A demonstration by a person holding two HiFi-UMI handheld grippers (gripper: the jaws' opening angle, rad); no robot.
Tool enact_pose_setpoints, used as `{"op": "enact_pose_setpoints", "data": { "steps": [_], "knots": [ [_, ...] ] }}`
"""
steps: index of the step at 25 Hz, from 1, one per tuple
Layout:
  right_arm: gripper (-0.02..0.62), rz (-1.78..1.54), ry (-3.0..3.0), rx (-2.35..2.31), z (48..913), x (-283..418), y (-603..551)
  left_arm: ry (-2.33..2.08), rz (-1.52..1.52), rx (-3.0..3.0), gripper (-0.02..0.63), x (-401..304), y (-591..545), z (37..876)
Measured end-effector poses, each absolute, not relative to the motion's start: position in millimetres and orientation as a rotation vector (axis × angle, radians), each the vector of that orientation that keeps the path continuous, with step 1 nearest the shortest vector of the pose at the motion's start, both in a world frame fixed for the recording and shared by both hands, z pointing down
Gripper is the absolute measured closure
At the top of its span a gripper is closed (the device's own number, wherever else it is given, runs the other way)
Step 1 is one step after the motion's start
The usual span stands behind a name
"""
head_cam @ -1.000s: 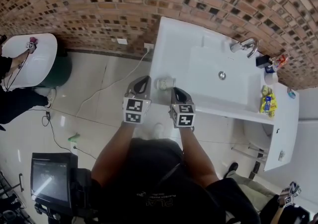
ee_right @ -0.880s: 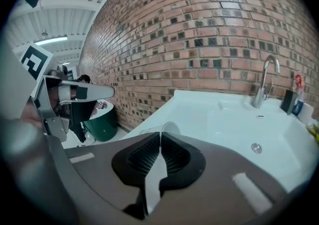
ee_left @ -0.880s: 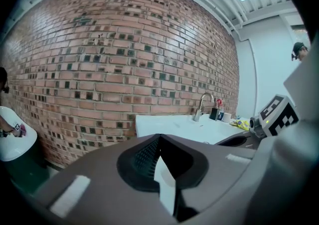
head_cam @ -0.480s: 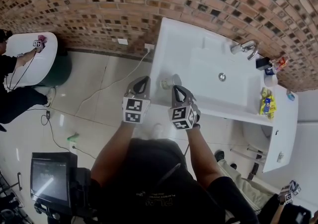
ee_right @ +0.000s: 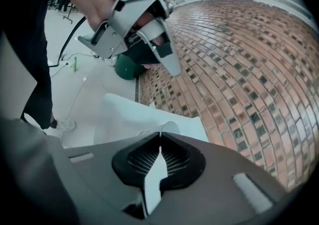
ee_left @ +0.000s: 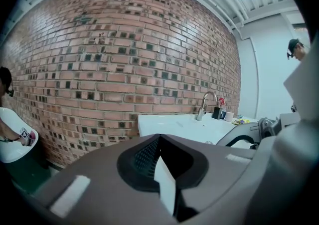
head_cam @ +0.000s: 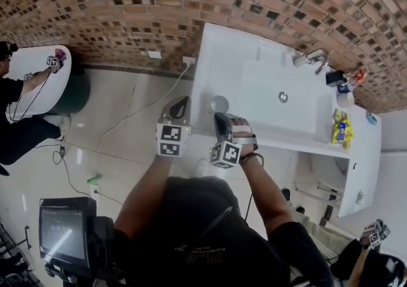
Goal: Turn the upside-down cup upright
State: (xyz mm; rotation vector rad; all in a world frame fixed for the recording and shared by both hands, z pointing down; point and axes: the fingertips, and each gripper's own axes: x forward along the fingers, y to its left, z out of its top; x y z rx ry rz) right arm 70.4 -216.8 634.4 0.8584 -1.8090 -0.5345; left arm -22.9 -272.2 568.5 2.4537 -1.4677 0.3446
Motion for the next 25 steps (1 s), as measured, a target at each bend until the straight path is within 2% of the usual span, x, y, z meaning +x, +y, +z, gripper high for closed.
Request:
{"op": "enact_pose_setpoints", "data": {
  "steps": [12,20,25],
  "knots": [
    [0.564,-0.638,-1.739,0.752,635.6,64.6,-214.4,-1.456,0.358,2.442,0.609,-21.9,-277.1,576.9],
    [0.487,-0.624,-1.769,0.668,645.3,59.1,-200.8,-1.471,0.350,2.444,0.609,-26.9,-277.2,570.5],
    [0.489,-0.606,-1.828,0.755,628.5,56.3,-204.1,-1.465,0.324,2.439,0.609,-29.6,-277.7,569.9]
  ]
}}
